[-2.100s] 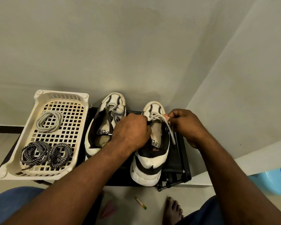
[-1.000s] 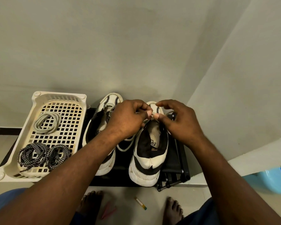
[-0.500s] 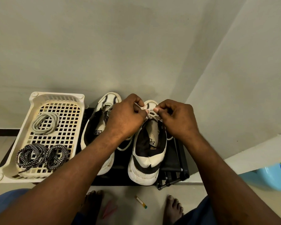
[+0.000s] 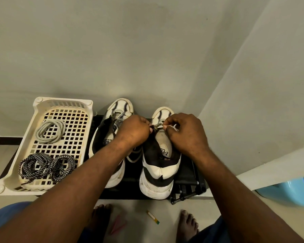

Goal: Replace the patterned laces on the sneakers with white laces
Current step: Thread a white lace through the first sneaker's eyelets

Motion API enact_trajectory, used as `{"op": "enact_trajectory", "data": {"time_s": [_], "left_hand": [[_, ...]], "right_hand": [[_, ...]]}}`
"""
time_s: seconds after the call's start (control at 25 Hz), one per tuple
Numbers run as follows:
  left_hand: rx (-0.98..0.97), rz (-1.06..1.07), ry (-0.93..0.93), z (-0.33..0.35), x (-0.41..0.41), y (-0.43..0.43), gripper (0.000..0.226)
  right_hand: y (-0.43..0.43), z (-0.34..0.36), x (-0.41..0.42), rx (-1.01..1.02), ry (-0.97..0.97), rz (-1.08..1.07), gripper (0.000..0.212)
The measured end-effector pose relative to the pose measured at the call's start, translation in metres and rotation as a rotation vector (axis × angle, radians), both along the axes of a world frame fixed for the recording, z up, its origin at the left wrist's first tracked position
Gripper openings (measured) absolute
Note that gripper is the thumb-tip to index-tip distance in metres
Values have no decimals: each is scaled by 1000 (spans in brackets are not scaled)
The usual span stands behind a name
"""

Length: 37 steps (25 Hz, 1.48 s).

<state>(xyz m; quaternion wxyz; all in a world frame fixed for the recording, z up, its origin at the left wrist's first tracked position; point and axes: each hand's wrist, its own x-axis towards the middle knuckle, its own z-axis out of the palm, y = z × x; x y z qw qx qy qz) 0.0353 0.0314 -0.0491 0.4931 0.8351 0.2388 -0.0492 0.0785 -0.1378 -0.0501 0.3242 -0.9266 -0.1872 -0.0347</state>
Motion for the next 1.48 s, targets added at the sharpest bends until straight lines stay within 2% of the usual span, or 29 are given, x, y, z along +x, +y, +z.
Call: {"op": "enact_trajectory", "data": {"time_s": [0.28,0.48,0.68,0.88,1.2,1.32,1.4,1.48], "left_hand": [[-102,29,-24,-3,-2,5,11],[-153,35,-47,-5,-4,7,11],[-205,44,-41,-5,-5,10,8],[-208,29,-51,-4,-5,8,6],[-247,54,-28,-4,-5,9,9],[-214,36,-99,-5,-7,6,10],[-231,24,-135,-5,-9,5,1],[-312,47,-127,-4,-7,7,14]], "right_hand": [[13,-9,-8,-82,-92,-25,8],[16,-10,-11,-65,-81,-46,9],[16,-9,-12,-74,-46,47,6],[19,-9,-14,-106,-37,-18,7],[20,-7,-12,-169,-33,-1,9],[18,-8,-10,-128,-48,4,8],[16,-11,-8,-101,-56,-1,9],[14,-12,-7,-65,-44,-4,10]]}}
